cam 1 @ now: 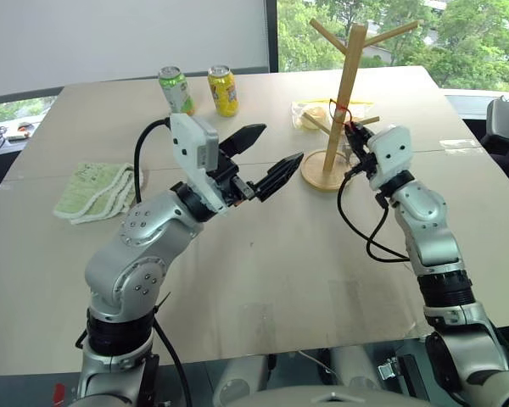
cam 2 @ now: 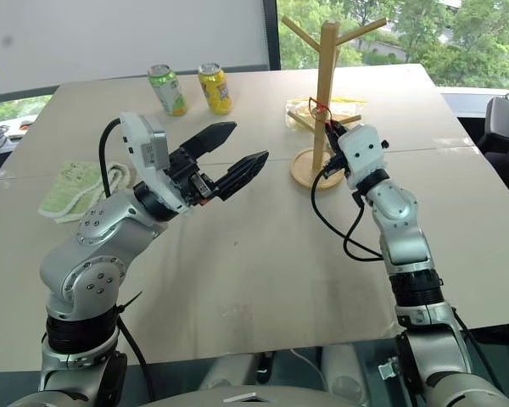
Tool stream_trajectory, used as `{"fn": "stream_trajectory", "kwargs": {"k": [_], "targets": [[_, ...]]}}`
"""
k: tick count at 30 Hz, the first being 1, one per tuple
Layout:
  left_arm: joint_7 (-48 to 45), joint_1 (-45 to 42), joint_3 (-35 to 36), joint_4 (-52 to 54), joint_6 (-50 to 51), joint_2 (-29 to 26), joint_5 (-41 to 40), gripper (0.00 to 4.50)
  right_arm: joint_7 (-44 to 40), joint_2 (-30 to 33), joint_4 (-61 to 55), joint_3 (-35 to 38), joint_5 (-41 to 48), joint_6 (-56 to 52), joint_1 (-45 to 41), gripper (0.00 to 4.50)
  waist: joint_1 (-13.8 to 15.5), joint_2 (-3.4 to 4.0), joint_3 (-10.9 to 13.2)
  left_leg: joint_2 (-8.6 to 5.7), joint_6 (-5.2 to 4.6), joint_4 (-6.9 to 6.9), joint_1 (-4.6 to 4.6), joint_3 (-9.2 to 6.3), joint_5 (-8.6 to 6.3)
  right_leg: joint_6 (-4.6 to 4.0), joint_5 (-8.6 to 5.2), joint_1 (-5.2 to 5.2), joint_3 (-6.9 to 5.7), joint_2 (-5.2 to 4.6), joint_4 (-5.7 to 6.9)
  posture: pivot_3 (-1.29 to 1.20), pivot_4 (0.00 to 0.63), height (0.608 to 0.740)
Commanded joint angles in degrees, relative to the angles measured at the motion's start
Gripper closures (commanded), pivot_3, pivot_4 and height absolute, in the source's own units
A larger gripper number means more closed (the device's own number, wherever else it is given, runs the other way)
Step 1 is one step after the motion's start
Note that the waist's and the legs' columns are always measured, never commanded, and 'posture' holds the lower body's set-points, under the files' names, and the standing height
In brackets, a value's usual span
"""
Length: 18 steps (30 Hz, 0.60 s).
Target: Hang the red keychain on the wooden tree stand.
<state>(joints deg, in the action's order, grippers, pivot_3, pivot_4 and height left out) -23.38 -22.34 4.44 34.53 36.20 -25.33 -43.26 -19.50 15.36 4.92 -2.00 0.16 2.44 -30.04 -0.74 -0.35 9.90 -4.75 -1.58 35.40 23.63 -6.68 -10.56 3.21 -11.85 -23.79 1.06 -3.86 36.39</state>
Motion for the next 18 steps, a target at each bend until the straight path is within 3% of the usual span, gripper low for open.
{"fn": "stream_trajectory", "kwargs": {"k": [1,3,8,18], "targets": [[0.5,-0.7,1.0,1.0,-0.2,0.0,-0.6,0.0,0.8,-0.4,-0.7,0.7,0.4,0.6,-1.8,4.1,0.0,0.0,0.0,0.0,0.02,0.0,0.0,0.01,0.01,0.0,0.0,0.0,0.01,0.0,0.0,0.0,0.15,0.74],[0.6,-0.5,0.9,1.0,-0.3,0.1,-0.5,0.0,0.6,-0.6,-0.9,0.9,0.9,0.6,-1.8,3.38,0.0,0.0,0.0,0.0,0.02,0.0,0.0,0.01,0.01,0.0,0.0,0.0,0.01,0.0,0.0,0.0,0.15,0.74],[1.2,-0.1,0.6,0.9,-1.3,0.1,1.7,0.0,0.5,-0.5,-2.5,1.9,1.9,-0.3,-0.3,1.07,0.0,0.0,0.0,0.0,-0.05,0.0,-0.01,0.0,-0.03,0.0,0.0,0.0,0.01,0.01,0.0,0.0,0.15,0.74],[11.7,3.8,0.6,-6.9,-6.9,6.7,15.2,0.0,1.2,0.5,-5.0,14.7,14.9,-9.8,13.0,1.07,0.4,-0.02,0.0,-0.03,-0.09,0.01,0.0,0.0,-0.05,0.0,0.01,0.0,0.05,-0.01,0.02,0.0,0.15,0.74]]}}
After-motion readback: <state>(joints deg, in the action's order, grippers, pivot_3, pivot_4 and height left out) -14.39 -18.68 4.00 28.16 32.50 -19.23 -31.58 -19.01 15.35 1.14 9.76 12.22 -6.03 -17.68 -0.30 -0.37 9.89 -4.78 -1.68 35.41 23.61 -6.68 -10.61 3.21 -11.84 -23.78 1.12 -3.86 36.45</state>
